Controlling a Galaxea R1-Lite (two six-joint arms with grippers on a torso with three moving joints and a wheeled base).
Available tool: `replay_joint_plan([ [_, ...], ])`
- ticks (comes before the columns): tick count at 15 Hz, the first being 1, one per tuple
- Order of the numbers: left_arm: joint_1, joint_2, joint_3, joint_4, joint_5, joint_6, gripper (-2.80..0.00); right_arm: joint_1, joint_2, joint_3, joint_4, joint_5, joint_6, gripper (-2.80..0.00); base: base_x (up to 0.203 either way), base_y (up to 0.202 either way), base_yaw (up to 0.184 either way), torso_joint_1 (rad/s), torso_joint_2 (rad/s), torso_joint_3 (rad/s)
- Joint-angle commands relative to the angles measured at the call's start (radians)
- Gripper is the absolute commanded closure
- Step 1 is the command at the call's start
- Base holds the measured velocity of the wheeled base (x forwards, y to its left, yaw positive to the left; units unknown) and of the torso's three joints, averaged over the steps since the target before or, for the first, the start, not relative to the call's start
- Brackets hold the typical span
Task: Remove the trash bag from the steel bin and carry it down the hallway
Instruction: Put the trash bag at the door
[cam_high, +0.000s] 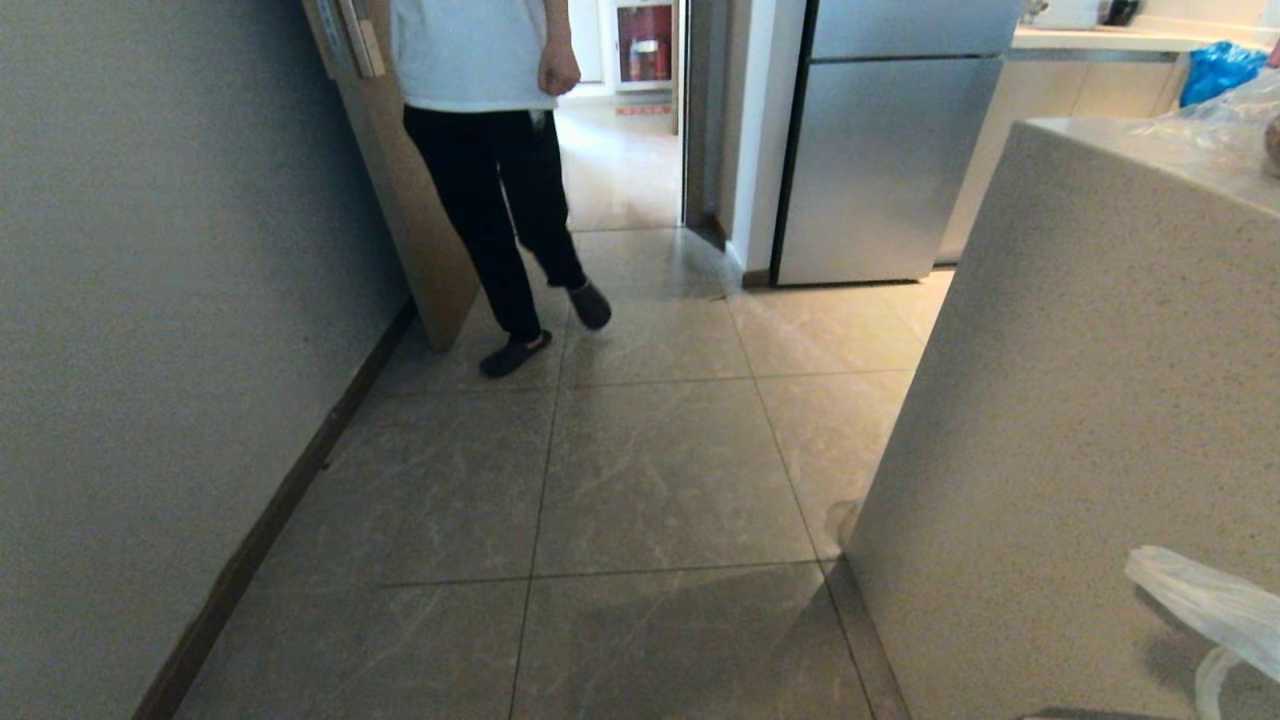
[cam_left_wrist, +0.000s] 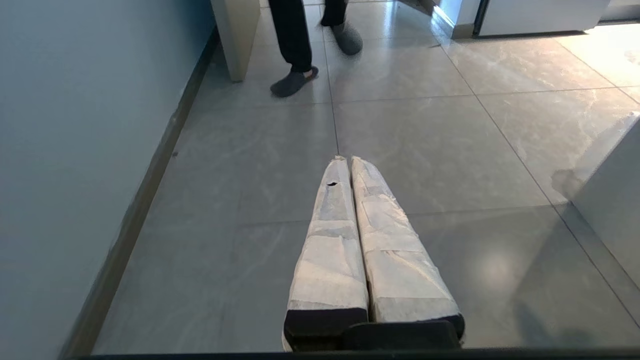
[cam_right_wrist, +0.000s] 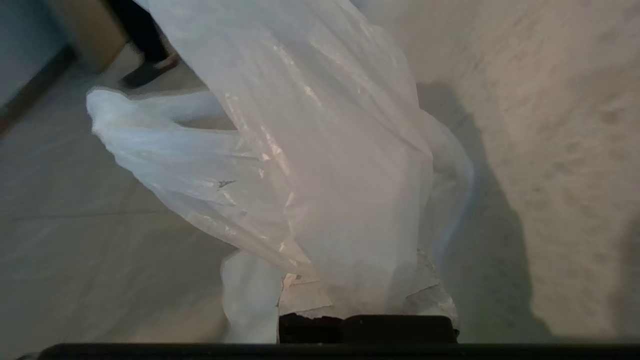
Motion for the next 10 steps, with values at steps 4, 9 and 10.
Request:
replay_joint_plan([
  [4,0.000,0.000,0.000,0.001,0.001,0.000,0.00,0.000,-0.039,0.000,-0.001,0.000,0.000,0.00,0.013,0.000,-0.001,-0.004,0.00,0.001],
  [9,0.000,0.000,0.000,0.001,0.001,0.000,0.00,0.000,-0.039,0.000,-0.001,0.000,-0.001,0.00,0.001,0.013,-0.001,0.000,0.00,0.000],
  [10,0.000,0.000,0.000,0.001,0.001,0.000,0.00,0.000,-0.039,0.000,-0.001,0.000,0.000,0.00,0.002,0.133,-0.008,0.002,0.00,0.007],
])
